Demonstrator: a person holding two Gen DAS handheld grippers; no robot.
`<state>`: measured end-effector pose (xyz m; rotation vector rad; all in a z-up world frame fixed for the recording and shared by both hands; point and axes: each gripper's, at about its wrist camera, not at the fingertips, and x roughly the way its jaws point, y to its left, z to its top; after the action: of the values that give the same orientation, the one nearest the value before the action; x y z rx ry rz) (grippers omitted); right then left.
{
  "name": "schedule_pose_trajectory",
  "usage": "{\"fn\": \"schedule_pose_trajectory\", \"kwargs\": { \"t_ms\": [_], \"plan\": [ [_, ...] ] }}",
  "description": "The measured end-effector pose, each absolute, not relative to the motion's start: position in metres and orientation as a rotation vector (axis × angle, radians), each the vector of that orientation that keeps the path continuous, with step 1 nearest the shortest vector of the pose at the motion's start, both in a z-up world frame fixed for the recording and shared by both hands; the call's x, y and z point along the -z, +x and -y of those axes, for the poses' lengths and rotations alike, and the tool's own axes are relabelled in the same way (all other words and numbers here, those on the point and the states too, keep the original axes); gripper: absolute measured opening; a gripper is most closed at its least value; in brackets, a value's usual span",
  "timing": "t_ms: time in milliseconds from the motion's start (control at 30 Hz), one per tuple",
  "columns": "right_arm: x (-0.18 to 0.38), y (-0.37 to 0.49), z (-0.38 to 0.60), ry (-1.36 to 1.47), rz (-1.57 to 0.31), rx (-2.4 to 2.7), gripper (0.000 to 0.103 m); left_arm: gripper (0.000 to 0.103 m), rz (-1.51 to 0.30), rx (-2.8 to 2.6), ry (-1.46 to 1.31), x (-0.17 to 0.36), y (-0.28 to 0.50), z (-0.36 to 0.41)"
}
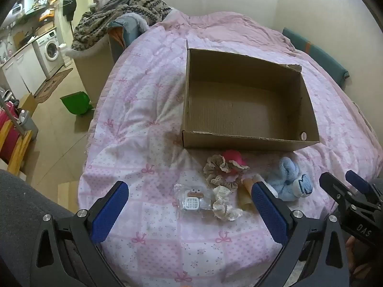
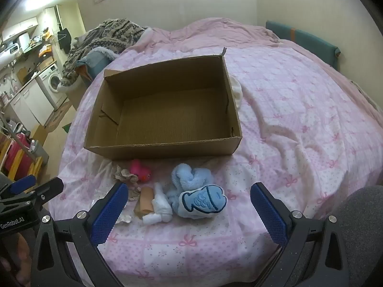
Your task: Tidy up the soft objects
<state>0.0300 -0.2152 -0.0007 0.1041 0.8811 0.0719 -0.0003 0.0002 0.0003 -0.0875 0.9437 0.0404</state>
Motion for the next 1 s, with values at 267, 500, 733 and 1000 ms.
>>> {"fn": "schedule_pose_trajectory", "kwargs": {
  "t_ms": [267,500,733,1000],
  "plan": [
    [0.0009,0.0296,0.2151,0.100,-0.881,-0.075,0.103,0.102,-0.945,-0.044,-0.084,0.0000,-0.0001,0.0002],
    [0.0009,0.0301,0.2157,0.103,-0.885,-0.070,0.103,0.102,-0.946,-0.042,-0.087,-0.0001,-0.0001,0.0000],
    [0.0012,0.0299,0.2153,0.105,-0.888,-0.073,0.103,0.102,-0.948,-0.041,-0.091,0.0001,-0.0001,0.0005],
    [0.0015,0.0297,0.2151,0.105,-0.889,-0.073,0.103,0.102,-0.950,-0.043,-0.089,0.0008,-0.0002,0.0017]
  ]
}}
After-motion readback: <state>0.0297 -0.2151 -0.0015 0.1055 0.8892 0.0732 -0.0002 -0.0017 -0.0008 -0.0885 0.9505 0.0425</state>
